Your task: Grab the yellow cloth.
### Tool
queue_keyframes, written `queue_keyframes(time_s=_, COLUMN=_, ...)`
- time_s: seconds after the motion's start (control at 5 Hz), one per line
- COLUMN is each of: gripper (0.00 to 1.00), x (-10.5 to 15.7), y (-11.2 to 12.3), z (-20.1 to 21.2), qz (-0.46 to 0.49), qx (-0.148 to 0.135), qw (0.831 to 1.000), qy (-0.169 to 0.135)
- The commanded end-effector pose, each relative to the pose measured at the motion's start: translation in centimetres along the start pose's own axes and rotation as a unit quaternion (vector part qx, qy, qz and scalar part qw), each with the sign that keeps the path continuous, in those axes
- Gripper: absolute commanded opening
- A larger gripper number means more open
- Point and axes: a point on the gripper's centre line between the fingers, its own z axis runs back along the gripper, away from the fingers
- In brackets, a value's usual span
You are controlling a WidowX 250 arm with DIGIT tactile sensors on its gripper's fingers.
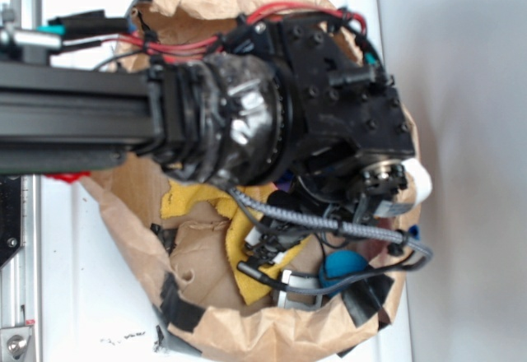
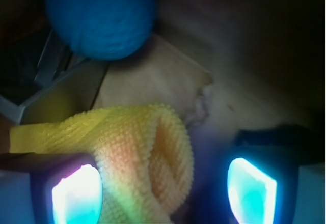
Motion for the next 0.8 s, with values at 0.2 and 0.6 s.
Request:
queue_keyframes(time_s=0.2, gripper=0.0, x=1.4, y=-2.4, z=0.8, qz=-0.011, qx=-0.005, qw=1.0, qy=-0.021)
queue_keyframes(time_s=0.6, gripper=0.0, x=1.3, y=-2.6, z=1.8, qz=-0.01, qx=-0.002, qw=0.999, qy=-0.044)
